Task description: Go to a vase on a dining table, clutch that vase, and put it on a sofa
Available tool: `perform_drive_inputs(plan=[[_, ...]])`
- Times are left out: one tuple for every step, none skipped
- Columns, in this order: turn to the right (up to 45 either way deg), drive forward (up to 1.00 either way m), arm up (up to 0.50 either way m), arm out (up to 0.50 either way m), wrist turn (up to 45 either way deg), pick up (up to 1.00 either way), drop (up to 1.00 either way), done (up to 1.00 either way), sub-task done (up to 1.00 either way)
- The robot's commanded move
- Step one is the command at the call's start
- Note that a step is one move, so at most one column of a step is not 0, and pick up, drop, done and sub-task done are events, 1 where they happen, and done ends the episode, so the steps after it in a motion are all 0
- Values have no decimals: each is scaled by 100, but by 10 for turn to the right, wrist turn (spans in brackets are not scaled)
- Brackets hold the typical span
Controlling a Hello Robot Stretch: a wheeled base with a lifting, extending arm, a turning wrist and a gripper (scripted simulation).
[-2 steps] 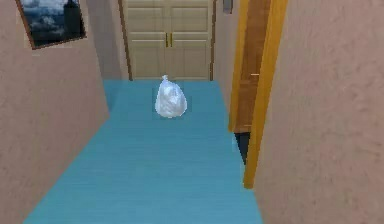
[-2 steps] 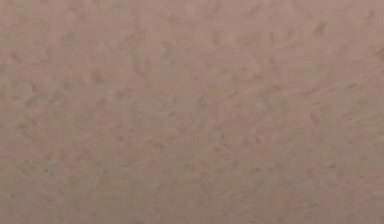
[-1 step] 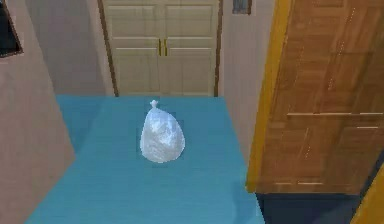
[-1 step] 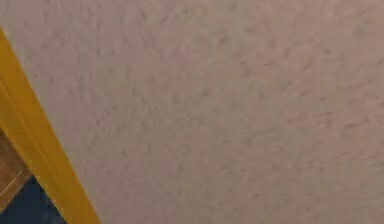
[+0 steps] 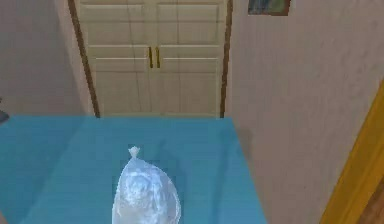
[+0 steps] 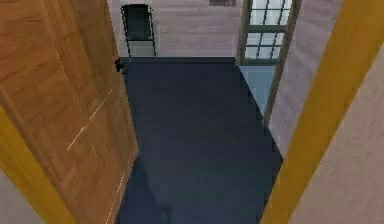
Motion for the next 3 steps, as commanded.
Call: perform_drive_inputs(plan=[[450, 0, 0, 0, 0, 0, 0, 0, 0], [450, 0, 0, 0, 0, 0, 0, 0, 0], [0, 30, 0, 0, 0, 0, 0, 0, 0]])
